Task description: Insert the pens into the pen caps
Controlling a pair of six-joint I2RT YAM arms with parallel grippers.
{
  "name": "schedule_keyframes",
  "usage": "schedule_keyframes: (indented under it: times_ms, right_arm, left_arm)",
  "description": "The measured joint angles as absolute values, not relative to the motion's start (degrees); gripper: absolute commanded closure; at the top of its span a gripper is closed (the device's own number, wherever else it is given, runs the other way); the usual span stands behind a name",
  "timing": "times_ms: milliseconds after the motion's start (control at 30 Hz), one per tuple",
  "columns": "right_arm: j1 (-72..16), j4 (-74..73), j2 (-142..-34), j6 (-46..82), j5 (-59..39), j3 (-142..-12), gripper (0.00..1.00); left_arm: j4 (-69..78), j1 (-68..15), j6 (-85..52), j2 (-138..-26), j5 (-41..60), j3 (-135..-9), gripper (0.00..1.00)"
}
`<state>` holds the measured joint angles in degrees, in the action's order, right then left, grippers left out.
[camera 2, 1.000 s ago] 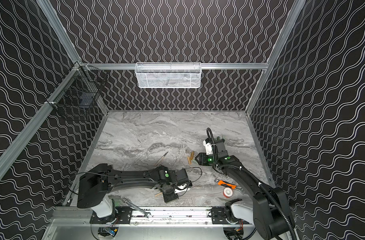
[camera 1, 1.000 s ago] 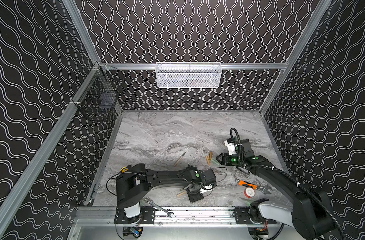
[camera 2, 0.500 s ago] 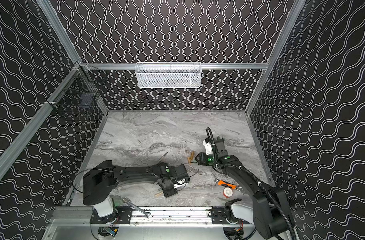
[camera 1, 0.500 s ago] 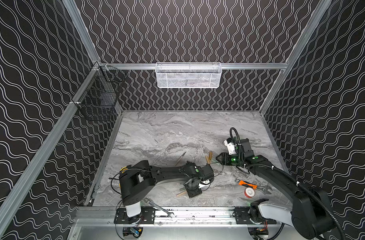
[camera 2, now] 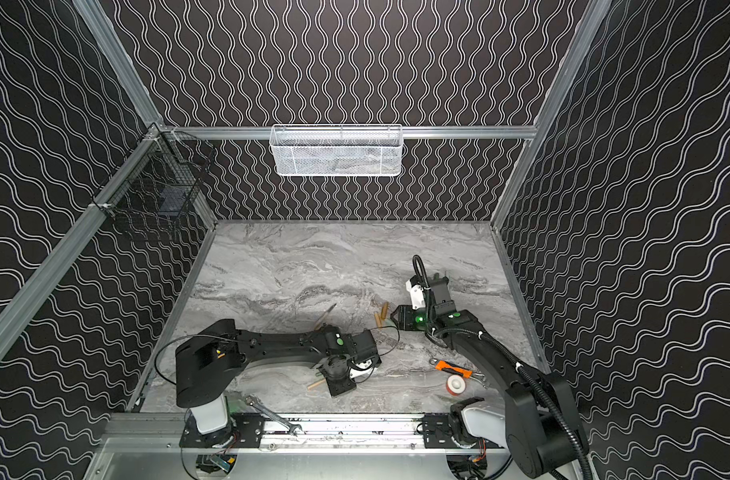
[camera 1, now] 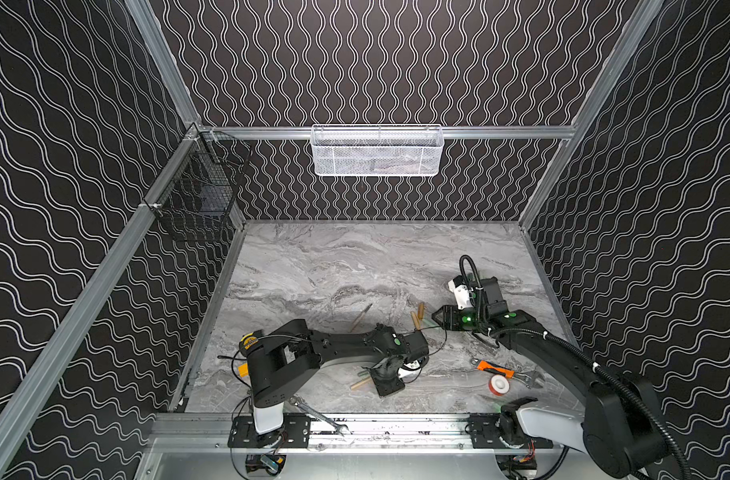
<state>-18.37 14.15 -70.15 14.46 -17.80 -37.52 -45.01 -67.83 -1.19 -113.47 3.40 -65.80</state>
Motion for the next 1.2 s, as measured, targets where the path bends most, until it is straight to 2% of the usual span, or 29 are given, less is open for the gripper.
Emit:
schedule_keyframes:
  times_ms: [267, 567, 767, 967, 1200]
  right_arm:
    - [-18.4, 14.1, -70.4, 14.5, -17.8, -37.5, 0.44]
    - [-18.4, 13.8, -70.3, 14.5, -17.8, -37.5, 0.44]
    - [-18.4, 13.9, -70.2, 14.3, -17.6, -37.6, 0.44]
    - [-18.3, 14.7, -70.2, 13.9, -17.4, -38.7, 0.44]
    - [-18.3, 16.3, -71.7, 13.3, -17.1, -41.3, 0.44]
  left_arm:
    - [-44.7, -66.7, -1.2, -110.1, 1.1, -65.3, 0.55]
    - [-44.7, -65.4, -1.2, -111.3, 0.5, -65.3, 0.55]
    - [-44.8, -64.8, -1.1, -113.4, 0.6, -66.1, 0.65]
    - [-45.6, -64.8, -0.7, -115.2, 1.1, -67.2, 0.66]
    - [-46.0, -65.6, -0.7, -115.3, 0.9, -67.4, 0.74]
